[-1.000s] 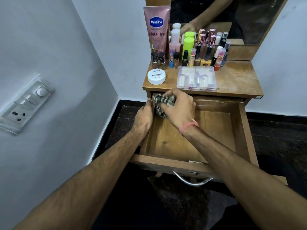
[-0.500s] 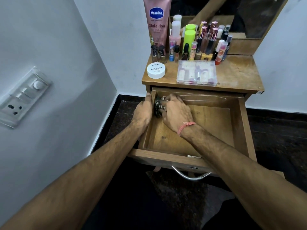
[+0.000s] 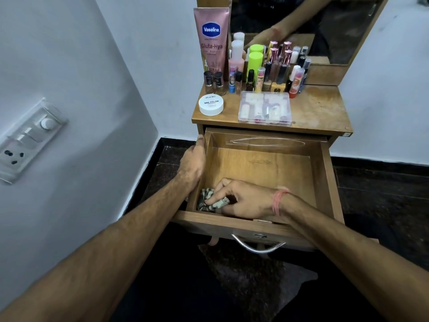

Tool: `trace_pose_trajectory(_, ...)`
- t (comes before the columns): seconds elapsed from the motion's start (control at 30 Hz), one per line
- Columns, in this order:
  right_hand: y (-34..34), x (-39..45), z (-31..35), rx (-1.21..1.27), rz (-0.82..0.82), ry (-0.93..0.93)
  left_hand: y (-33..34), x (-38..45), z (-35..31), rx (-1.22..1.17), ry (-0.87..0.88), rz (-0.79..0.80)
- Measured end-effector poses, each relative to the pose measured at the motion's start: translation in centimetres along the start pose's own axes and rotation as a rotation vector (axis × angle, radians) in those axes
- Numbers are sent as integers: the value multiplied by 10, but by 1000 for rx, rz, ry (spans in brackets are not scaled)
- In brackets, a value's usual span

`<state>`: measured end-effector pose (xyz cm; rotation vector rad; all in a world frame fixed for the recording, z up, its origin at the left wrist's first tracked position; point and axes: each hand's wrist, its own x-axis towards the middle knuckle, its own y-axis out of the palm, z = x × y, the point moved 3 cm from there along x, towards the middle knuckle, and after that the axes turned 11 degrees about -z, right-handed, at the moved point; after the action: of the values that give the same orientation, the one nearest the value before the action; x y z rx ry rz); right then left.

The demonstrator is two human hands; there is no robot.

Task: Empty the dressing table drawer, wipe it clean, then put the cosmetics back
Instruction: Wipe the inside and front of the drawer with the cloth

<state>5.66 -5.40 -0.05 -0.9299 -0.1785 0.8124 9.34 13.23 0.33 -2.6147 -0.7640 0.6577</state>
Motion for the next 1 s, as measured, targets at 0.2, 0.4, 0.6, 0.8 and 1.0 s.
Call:
trace_pose_trajectory(0.2,11,12,-22,62,-52,9,-1,-4,-5,9,5,2)
trace_pose_trajectory(0.4,-13,6,21,-63,-240,-86,2,2,3,16,-5,-24)
trace_pose_trajectory(0.6,-71,25,15,-535,-642,-226,-3,-11,-10,74,41,-38)
trace_pose_trajectory(0.8,-52,41,-10,-924,-638,-354,-3,-10,-7,77,36,-35)
trace_pose_trajectory(1.0,-69,38,-15,-962,-617,-386,-4,-20,-13,136,35,-55)
